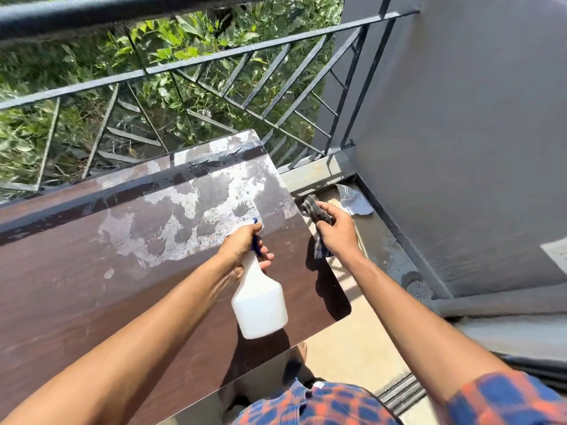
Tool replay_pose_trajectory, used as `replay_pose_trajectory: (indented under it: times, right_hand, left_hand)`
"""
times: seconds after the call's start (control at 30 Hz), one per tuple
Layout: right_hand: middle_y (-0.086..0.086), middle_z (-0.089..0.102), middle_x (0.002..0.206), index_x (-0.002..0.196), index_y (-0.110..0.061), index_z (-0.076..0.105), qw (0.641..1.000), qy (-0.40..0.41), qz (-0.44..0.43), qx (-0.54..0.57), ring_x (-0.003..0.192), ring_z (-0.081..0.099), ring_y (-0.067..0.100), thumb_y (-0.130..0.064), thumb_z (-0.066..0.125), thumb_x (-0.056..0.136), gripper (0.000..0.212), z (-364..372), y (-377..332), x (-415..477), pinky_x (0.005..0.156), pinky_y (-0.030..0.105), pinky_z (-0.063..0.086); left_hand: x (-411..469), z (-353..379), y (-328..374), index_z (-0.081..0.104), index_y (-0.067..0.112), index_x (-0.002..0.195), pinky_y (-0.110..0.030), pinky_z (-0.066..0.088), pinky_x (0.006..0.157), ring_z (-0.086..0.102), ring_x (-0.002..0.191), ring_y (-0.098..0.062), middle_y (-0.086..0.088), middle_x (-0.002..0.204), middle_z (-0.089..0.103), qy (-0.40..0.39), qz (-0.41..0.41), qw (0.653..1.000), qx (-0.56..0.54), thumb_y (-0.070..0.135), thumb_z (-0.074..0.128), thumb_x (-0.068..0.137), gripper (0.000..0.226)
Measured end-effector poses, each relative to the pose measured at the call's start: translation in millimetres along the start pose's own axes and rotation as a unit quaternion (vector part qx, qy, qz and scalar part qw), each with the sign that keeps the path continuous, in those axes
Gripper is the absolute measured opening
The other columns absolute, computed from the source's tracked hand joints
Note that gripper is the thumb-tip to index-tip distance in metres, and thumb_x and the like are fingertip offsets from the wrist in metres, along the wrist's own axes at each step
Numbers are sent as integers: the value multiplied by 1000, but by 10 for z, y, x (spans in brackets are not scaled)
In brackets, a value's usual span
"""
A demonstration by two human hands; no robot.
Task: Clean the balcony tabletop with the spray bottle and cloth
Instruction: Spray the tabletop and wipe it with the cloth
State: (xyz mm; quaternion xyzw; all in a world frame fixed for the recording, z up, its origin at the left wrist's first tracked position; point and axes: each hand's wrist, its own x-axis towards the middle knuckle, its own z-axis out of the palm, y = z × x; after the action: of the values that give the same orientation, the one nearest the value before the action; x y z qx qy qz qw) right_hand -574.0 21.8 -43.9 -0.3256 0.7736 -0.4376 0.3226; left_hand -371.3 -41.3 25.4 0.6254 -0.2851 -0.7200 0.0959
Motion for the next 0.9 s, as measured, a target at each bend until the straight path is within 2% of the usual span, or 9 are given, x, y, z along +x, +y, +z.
replay_pose_trajectory:
  times: [0.07, 0.2, 0.33, 0.47, 0.57, 0.67, 0.73, 0.8, 0.9]
  right_hand:
    - [-9, 73, 105, 123, -27, 70, 1000, 5, 1, 0, 92, 67, 10, 0, 56, 78, 54, -24, 15, 44, 86, 28, 54]
    - [-7, 71, 114, 128, -27, 67, 999, 8, -3, -40, 101, 66, 10, 1, 57, 84, 53, 7, -23, 159, 81, 18, 48]
    - [-1, 65, 131, 133, -21, 64, 987, -25, -62, -145, 121, 59, 17, -1, 54, 84, 54, 212, 23, 359, 108, 32, 44]
    - [5, 48, 149, 142, -23, 55, 944, -73, -105, -305, 131, 48, 28, -5, 59, 87, 57, 627, 103, 493, 111, 41, 38]
    - [10, 30, 161, 150, -22, 41, 925, -33, -87, -369, 143, 32, 32, -6, 58, 90, 65, 966, 39, 463, 116, 52, 28]
    - [11, 14, 167, 157, -21, 27, 920, -49, -92, -377, 152, 17, 30, -9, 59, 89, 76, 1448, -106, 368, 121, 52, 12]
    - [12, 15, 167, 157, -20, 26, 908, -102, -149, -379, 153, 15, 29, -13, 62, 87, 79, 1776, -226, 245, 122, 48, 9]
    - [14, 24, 163, 155, -18, 31, 873, -170, -243, -387, 150, 21, 31, -16, 61, 85, 76, 2030, -320, 75, 121, 47, 15]
    - [15, 42, 154, 148, -16, 44, 823, -230, -364, -371, 141, 39, 34, -18, 53, 87, 62, 2076, -270, -135, 113, 49, 30]
  left_hand:
    - [22, -4, -13, 47, 13, 63, -29, 45, 61, 58, 62, -27, -5, 46, 50, 0, -7, 1000, -11, 40, 51, 101, 47]
    - [41, -137, -15, 51, 11, 70, -30, 44, 59, 48, 58, -25, -9, 65, 54, 7, -9, 999, -41, 40, 49, 102, 43]
    - [26, -487, -49, 53, 13, 76, -32, 53, 59, 54, 62, -27, -8, 71, 55, 56, 14, 995, -83, 37, 52, 103, 36]
    - [-68, -928, -118, 50, 27, 106, -50, 57, 77, 60, 69, -22, -3, 72, 52, 125, 69, 974, -175, 26, 51, 104, 2]
    - [-181, -1219, -152, 49, 29, 123, -49, 58, 68, 62, 70, -25, -6, 73, 53, 172, 87, 954, -229, 24, 52, 104, 19]
    - [-271, -1423, -233, 51, 27, 125, -46, 59, 66, 64, 75, -25, -8, 78, 57, 224, 105, 941, -231, 24, 52, 105, 21]
    - [-319, -1495, -278, 56, 24, 112, -42, 59, 63, 63, 75, -25, -8, 78, 57, 251, 111, 932, -235, 21, 52, 105, 9]
    - [-344, -1548, -336, 59, 24, 99, -36, 60, 56, 62, 75, -26, -9, 78, 57, 267, 118, 926, -241, 19, 54, 104, 8]
    - [-336, -1574, -393, 62, 20, 106, -36, 60, 55, 65, 79, -28, -11, 81, 60, 278, 122, 923, -234, 19, 58, 101, 6]
